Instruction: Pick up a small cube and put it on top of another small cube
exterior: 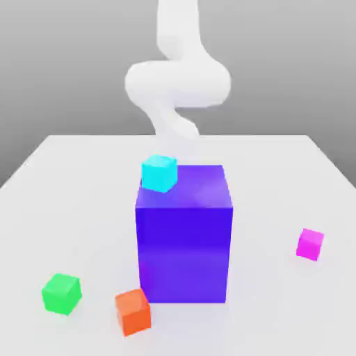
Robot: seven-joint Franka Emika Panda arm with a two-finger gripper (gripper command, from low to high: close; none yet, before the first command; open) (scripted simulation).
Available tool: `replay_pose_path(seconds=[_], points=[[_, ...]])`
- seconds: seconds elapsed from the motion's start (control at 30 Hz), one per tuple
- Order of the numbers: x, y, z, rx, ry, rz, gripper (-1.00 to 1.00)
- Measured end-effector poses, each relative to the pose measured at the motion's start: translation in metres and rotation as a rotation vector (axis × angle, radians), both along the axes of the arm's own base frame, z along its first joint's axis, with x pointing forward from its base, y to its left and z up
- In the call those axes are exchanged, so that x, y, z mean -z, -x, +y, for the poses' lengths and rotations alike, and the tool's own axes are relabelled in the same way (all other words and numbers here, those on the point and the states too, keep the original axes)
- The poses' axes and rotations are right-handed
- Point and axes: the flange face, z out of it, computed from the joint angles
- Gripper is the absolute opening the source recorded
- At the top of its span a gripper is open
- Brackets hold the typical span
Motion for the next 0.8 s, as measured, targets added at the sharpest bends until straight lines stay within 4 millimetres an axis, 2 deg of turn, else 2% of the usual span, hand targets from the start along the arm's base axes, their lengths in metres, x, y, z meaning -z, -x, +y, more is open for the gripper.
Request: replay_pose_path(seconds=[0.07, 0.13, 0.2, 0.3, 0.37, 0.47, 0.57, 0.6, 0.67, 0.7, 0.8], points=[[0.049, -0.021, 0.038, -0.084, 0.038, 0.072, 0.0], [0.098, -0.033, 0.075, -0.167, 0.074, 0.138, 0.0], [0.146, -0.035, 0.11, -0.249, 0.11, 0.202, 0.0], [0.217, -0.025, 0.158, -0.375, 0.163, 0.292, 0.0], [0.264, -0.009, 0.187, -0.461, 0.199, 0.352, 0.0], [0.331, 0.026, 0.224, -0.592, 0.252, 0.44, 0.0], [0.394, 0.074, 0.25, -0.726, 0.305, 0.527, 0.0], [0.414, 0.098, 0.262, -0.792, 0.328, 0.554, 0.0], [0.45, 0.133, 0.266, -0.871, 0.359, 0.613, 0.0], [0.463, 0.144, 0.268, -0.895, 0.367, 0.629, 0.0], [0.493, 0.151, 0.269, -0.91, 0.367, 0.645, 0.0]])
